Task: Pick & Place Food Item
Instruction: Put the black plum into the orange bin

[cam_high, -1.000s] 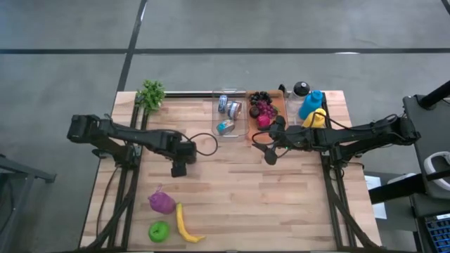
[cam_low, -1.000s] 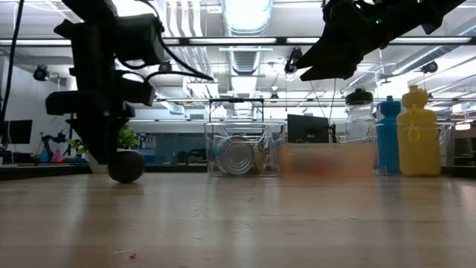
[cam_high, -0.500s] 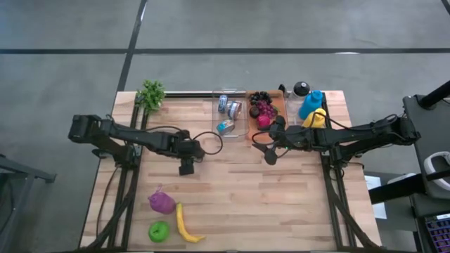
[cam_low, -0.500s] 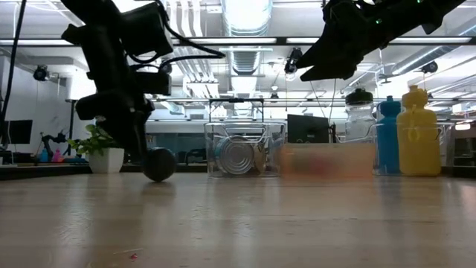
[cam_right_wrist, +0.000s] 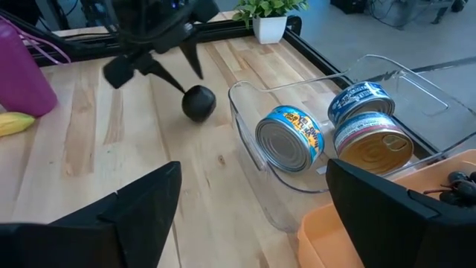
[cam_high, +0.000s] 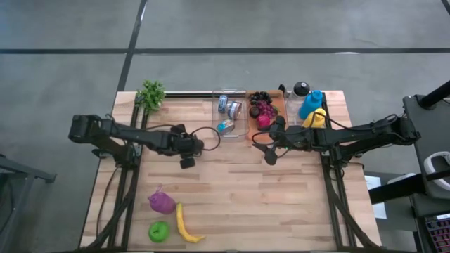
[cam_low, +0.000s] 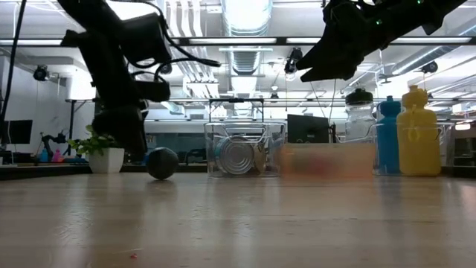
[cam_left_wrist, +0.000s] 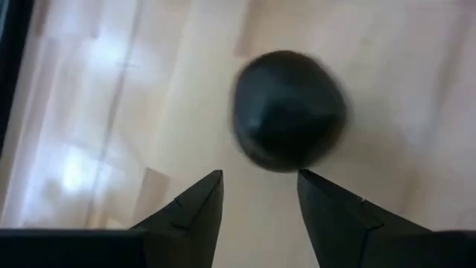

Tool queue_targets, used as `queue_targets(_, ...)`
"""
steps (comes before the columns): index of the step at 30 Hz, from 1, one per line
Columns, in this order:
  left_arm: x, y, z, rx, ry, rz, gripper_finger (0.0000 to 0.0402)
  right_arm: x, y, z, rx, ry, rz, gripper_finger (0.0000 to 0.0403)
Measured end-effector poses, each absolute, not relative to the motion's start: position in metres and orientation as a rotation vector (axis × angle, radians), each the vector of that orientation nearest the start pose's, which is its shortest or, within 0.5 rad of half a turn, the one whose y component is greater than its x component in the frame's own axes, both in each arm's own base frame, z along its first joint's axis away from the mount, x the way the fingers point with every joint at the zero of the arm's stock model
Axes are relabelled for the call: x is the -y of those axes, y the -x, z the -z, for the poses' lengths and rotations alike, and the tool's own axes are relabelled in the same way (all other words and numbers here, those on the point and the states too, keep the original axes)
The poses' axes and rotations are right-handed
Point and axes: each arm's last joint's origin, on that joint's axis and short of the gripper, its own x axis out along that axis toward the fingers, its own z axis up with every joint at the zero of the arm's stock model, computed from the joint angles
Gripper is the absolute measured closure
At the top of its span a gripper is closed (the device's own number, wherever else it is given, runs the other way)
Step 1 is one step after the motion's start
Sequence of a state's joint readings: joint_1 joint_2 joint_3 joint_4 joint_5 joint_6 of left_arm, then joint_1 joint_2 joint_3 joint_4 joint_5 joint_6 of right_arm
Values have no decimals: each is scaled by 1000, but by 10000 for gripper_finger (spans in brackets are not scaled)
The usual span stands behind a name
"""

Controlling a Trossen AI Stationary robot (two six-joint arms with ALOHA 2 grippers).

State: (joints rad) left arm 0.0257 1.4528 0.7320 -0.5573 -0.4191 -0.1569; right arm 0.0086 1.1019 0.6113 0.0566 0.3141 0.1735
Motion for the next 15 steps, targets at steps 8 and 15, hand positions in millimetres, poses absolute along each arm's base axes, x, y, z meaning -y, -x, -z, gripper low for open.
queue_targets(8, -43, -233, -147, -1210, -144, -540, 228, 7, -232, -236, -403, -100, 337, 77)
queue_targets(15, -51, -241, -147, -1106, -199, -498, 233, 7, -232, -236, -403, -102, 337, 63)
